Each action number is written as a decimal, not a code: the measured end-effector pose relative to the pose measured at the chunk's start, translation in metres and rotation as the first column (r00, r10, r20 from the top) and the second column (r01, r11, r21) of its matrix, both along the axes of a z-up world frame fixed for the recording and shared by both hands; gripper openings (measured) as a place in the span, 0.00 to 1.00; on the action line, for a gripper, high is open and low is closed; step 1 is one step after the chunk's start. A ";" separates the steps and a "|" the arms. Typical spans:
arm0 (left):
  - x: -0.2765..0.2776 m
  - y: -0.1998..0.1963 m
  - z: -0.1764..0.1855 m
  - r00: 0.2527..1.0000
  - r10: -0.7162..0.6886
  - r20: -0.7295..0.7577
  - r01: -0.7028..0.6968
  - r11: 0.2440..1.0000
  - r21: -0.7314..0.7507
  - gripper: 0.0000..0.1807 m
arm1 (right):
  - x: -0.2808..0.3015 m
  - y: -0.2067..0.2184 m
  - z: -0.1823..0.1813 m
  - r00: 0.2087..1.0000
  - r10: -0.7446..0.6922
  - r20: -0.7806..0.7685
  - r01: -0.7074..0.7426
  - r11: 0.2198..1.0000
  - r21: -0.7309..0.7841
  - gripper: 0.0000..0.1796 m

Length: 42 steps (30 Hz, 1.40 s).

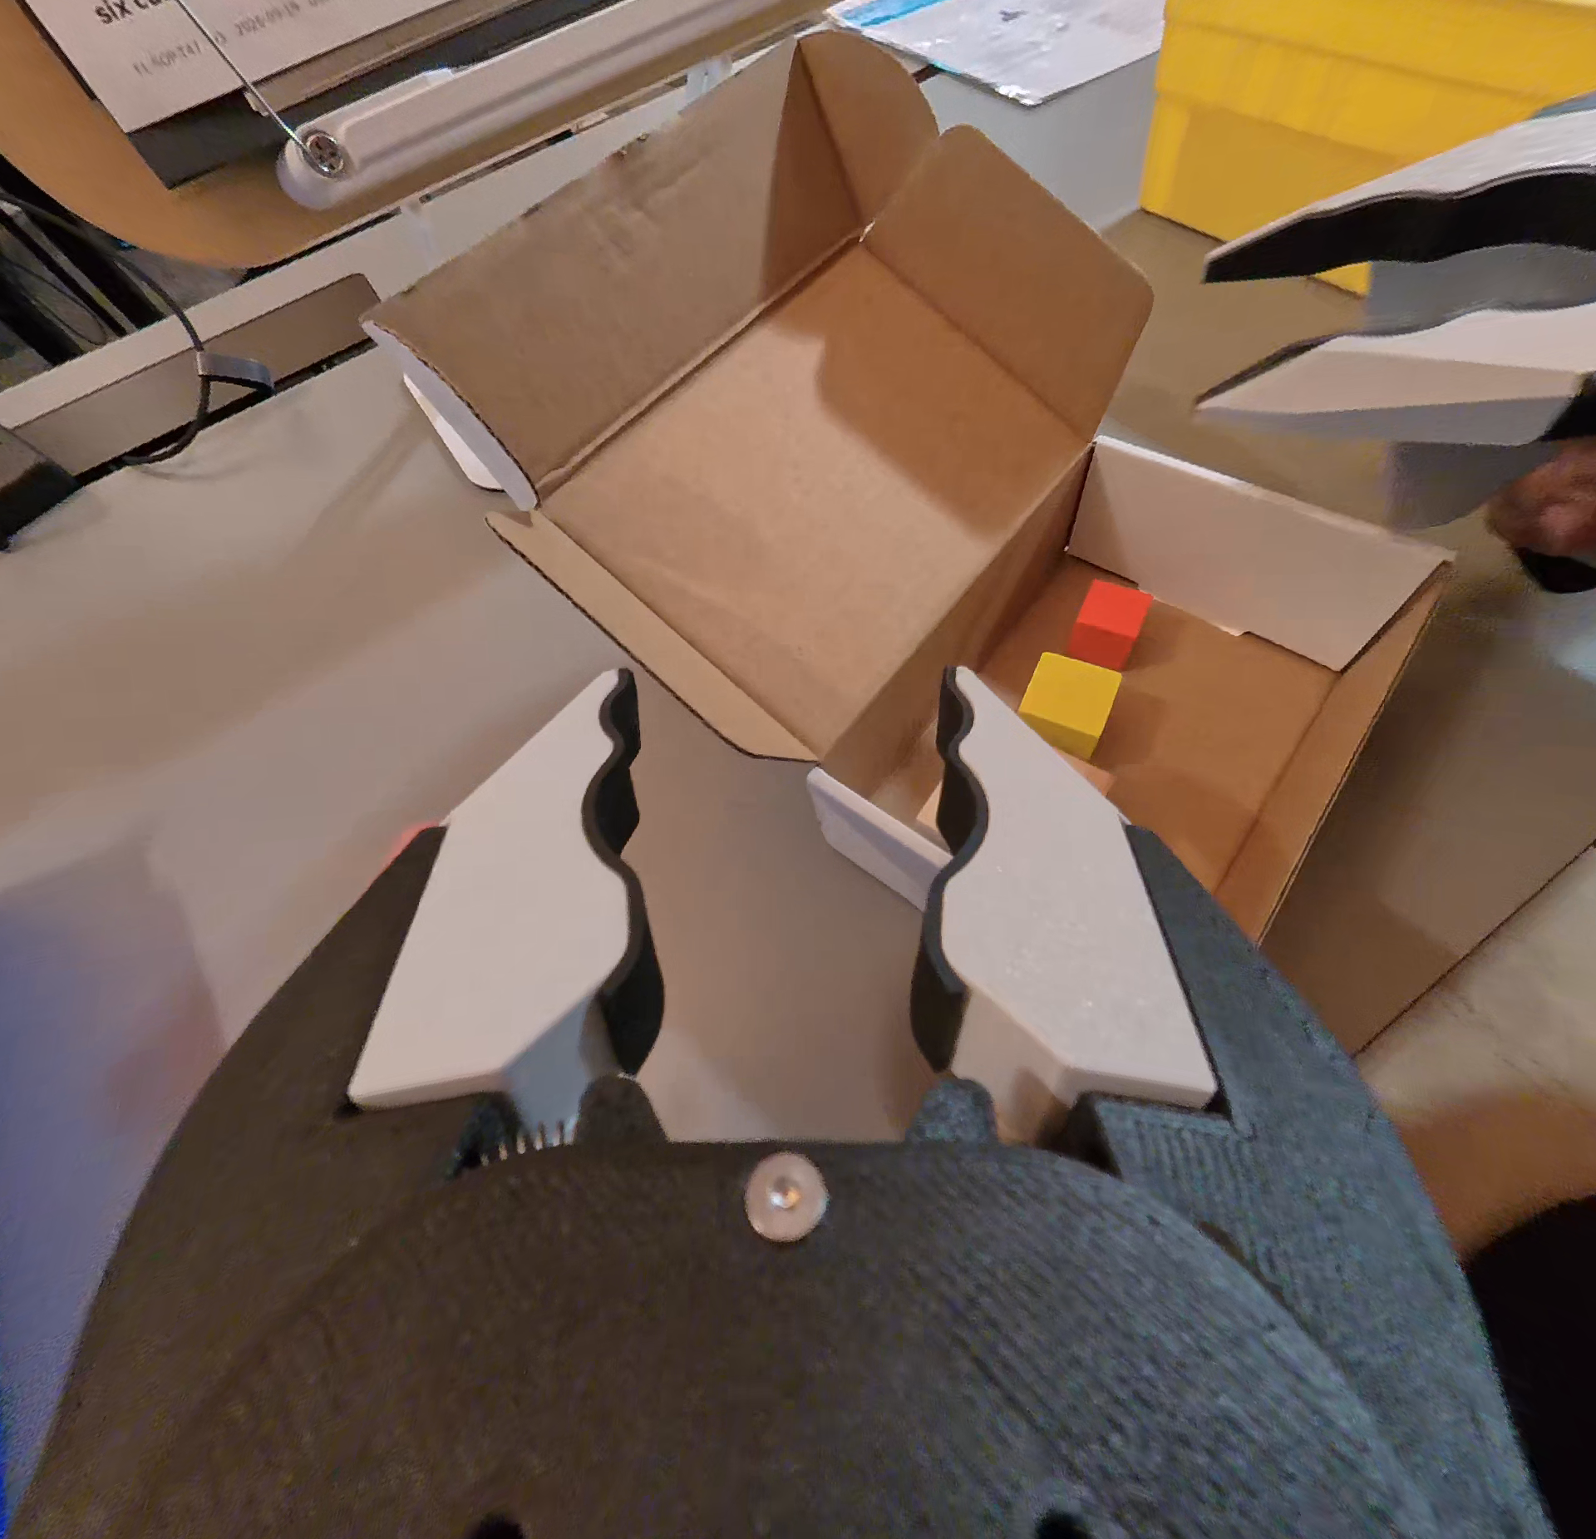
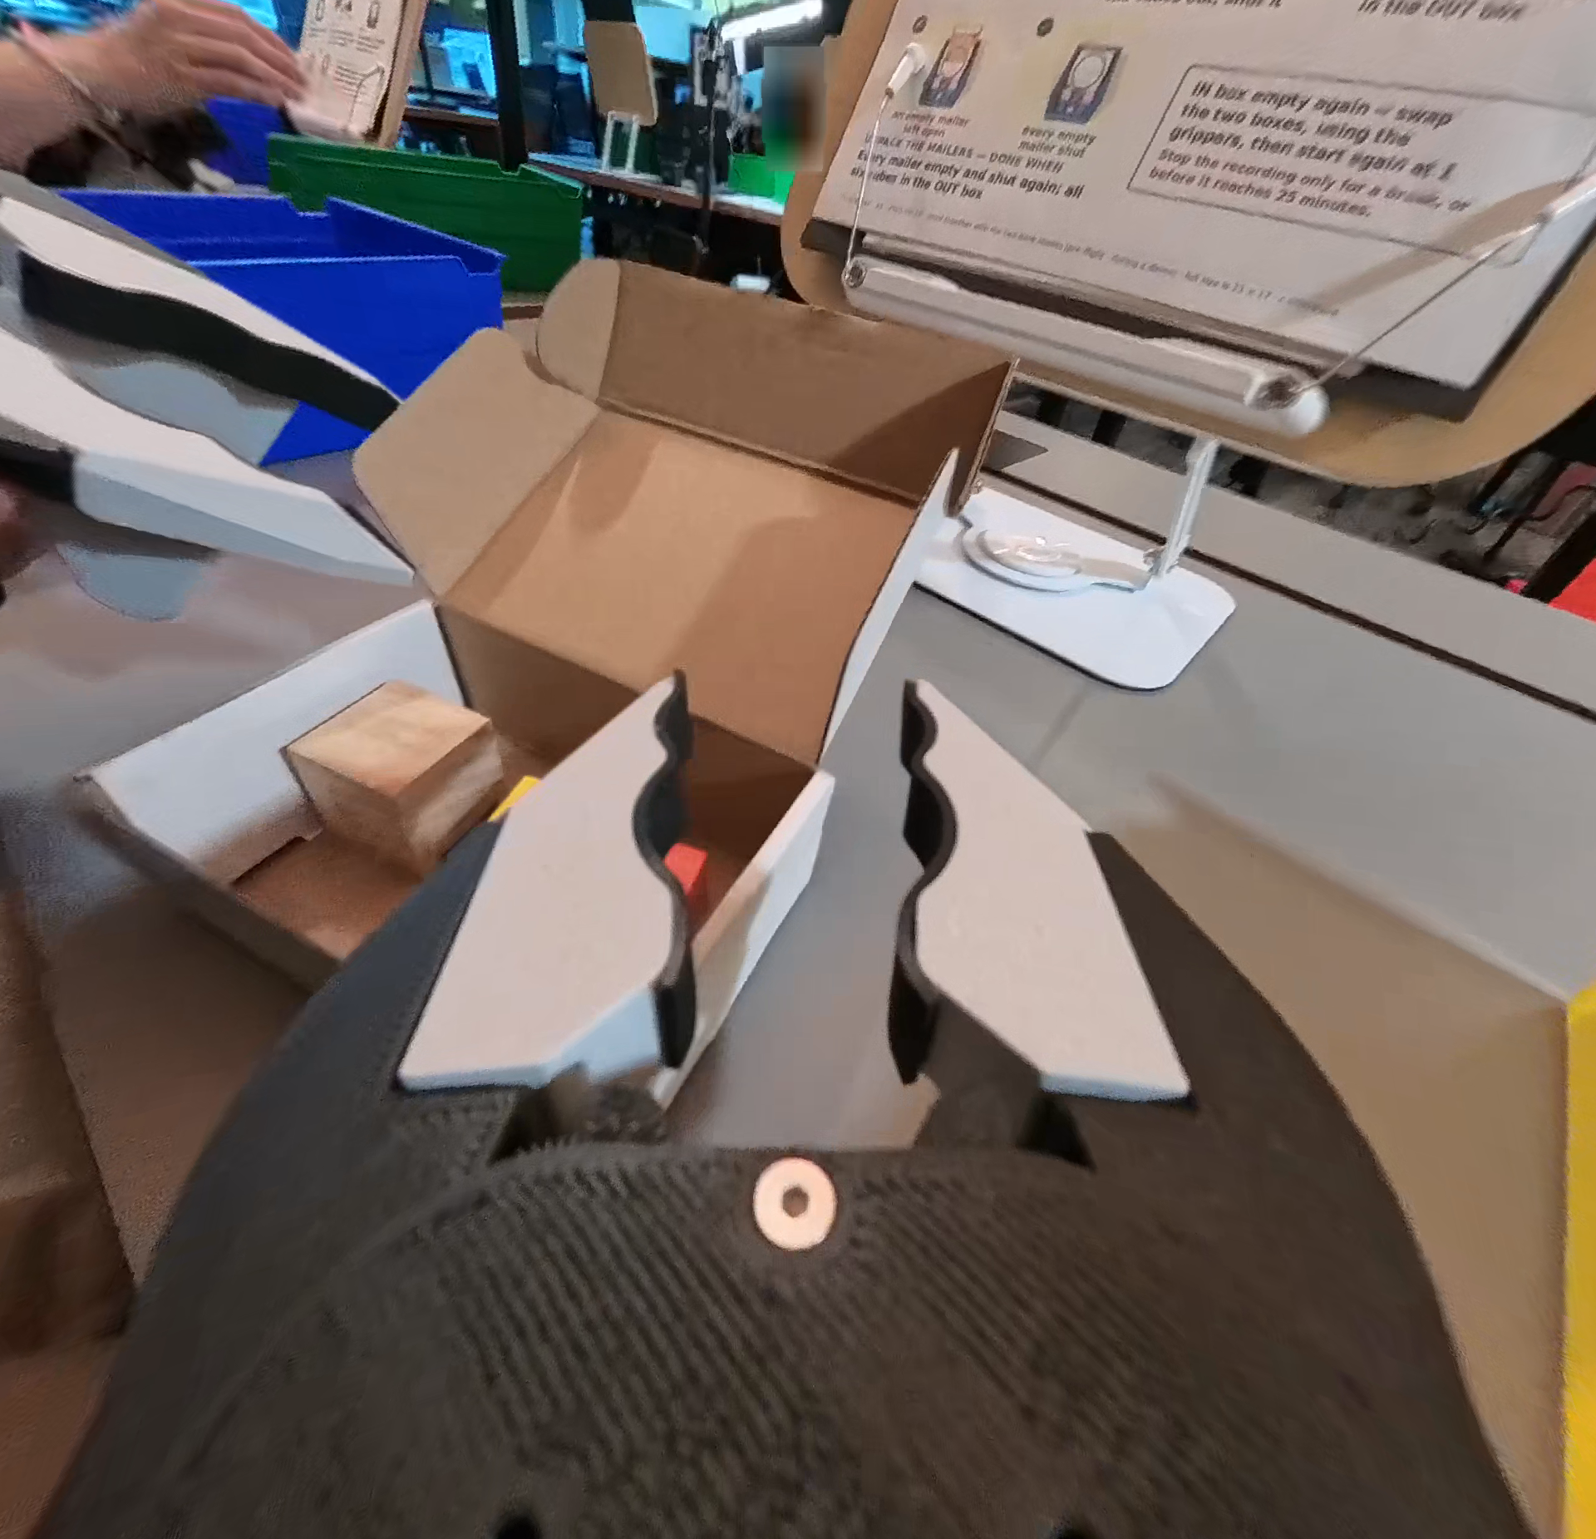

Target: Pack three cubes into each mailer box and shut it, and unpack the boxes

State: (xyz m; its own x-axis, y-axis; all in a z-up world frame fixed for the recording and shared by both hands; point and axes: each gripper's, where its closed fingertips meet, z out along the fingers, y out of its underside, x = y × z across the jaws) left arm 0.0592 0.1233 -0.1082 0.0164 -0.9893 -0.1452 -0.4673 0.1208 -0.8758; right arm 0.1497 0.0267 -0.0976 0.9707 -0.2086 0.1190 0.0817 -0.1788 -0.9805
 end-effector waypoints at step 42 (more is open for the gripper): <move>-0.024 -0.056 -0.009 0.966 -0.255 0.045 0.254 0.967 0.018 0.30 | -0.043 -0.020 -0.032 0.965 0.227 -0.130 -0.245 0.959 -0.143 0.30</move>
